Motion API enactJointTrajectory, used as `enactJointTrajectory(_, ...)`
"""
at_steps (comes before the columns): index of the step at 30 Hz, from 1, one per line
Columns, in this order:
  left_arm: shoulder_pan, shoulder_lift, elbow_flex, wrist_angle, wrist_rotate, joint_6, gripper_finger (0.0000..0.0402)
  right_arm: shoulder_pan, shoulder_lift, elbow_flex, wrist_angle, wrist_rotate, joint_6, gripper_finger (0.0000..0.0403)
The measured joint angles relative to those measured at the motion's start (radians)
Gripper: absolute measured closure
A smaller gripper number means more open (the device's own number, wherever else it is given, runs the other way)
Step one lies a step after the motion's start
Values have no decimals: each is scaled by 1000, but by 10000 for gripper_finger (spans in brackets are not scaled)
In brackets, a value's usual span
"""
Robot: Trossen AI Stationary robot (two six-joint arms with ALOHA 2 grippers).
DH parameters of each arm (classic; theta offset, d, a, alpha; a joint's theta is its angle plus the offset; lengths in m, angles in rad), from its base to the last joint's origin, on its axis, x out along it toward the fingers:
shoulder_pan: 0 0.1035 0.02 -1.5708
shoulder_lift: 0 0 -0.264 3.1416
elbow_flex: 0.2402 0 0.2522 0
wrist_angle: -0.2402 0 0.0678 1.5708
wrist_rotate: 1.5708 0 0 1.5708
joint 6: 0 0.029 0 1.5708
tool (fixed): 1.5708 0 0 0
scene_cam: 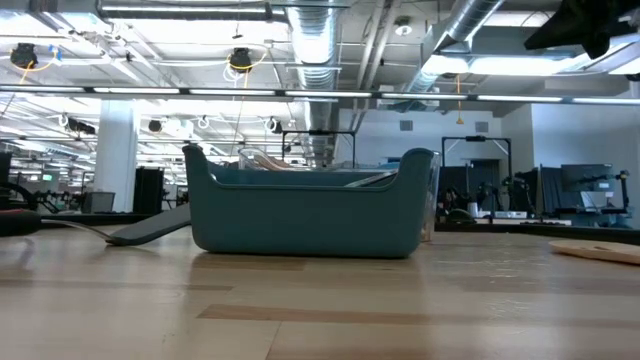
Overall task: Pick & Place Kitchen Items
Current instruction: Put the yellow serving spoon into the bottom transparent bin
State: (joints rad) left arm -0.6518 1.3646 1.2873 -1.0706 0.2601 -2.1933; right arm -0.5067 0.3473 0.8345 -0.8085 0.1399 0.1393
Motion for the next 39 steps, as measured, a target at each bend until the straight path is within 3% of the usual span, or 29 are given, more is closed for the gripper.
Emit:
enactJointTrajectory(3, -34, 48, 0, -61, 64, -34, 400, 0, 0, 0, 0, 0, -34, 403)
enactJointTrajectory(8, -56, 159, 0, -144, 61, -35, 400, 0, 0, 0, 0, 0, -45, 403)
enactJointTrajectory(20, -79, 352, -33, -354, 19, 164, 400, 0, 0, 0, 0, -7, -17, 403)
enactJointTrajectory(31, -75, 244, -382, -54, -28, 147, 400, 0, 0, 0, 0, -8, 34, 403)
enactJointTrajectory(39, -75, 152, -527, 41, -28, 136, 400, 0, 0, 0, 0, -8, 46, 403)
